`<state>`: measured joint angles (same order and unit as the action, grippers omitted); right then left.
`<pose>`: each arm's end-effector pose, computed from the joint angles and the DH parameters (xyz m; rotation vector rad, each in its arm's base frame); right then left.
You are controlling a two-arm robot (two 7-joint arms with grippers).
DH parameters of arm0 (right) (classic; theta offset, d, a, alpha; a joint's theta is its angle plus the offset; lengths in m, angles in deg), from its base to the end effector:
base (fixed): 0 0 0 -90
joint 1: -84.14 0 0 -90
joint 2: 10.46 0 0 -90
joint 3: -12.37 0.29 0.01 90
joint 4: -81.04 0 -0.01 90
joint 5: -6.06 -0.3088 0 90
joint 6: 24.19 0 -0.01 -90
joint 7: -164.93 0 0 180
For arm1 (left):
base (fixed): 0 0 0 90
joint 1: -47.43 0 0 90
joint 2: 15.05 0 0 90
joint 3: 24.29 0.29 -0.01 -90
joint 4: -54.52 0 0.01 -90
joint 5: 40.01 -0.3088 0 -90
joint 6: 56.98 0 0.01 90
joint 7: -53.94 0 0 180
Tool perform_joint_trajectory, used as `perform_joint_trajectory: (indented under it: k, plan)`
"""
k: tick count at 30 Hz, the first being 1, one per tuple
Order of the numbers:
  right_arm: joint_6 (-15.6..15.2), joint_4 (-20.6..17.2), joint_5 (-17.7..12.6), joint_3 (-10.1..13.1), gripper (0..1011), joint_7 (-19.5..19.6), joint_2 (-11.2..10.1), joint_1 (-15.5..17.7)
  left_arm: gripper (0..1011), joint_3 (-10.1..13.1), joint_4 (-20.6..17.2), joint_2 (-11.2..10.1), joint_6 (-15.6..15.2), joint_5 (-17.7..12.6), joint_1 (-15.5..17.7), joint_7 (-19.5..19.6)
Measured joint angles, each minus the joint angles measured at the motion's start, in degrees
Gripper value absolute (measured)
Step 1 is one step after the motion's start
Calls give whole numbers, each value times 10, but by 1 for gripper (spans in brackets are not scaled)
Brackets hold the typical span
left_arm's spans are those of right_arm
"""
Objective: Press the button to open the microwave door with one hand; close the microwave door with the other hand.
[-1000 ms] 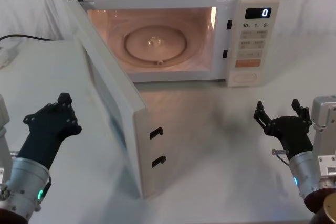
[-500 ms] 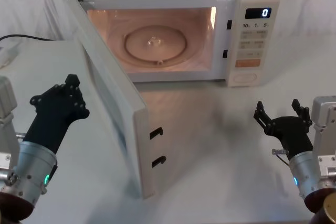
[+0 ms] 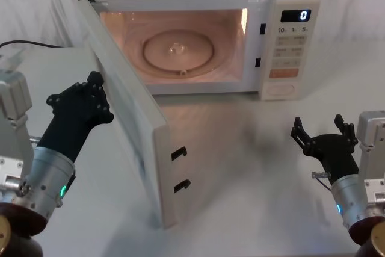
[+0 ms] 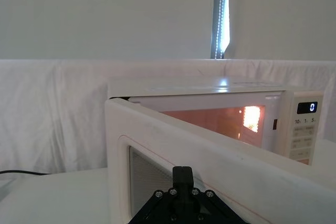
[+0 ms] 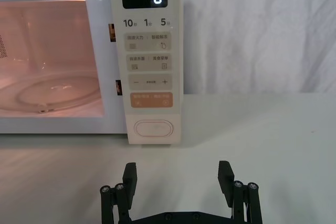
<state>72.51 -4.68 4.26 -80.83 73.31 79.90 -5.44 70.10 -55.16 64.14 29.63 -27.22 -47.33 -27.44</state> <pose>0.3243 0.0203 -0.3249 0.0568 0.0029 -1.4896 0.2956 0.0124 -0.2190 -0.1643 -0.1108 1.2726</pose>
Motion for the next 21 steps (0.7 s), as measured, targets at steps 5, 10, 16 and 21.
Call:
perform_joint_trajectory:
  k: [5,10,16,21]
  plan:
    - [0,0,0,0,1002,0,0,0,0,5,10,-3,-9,7,16,8]
    - [0,0,0,0,1002,0,0,0,0,13,24,-7,-21,20,38,18]
    - [0,0,0,0,1002,0,0,0,0,24,42,-13,-31,30,62,27]
    - [0,0,0,0,1002,0,0,0,0,37,56,-20,-34,32,78,33]
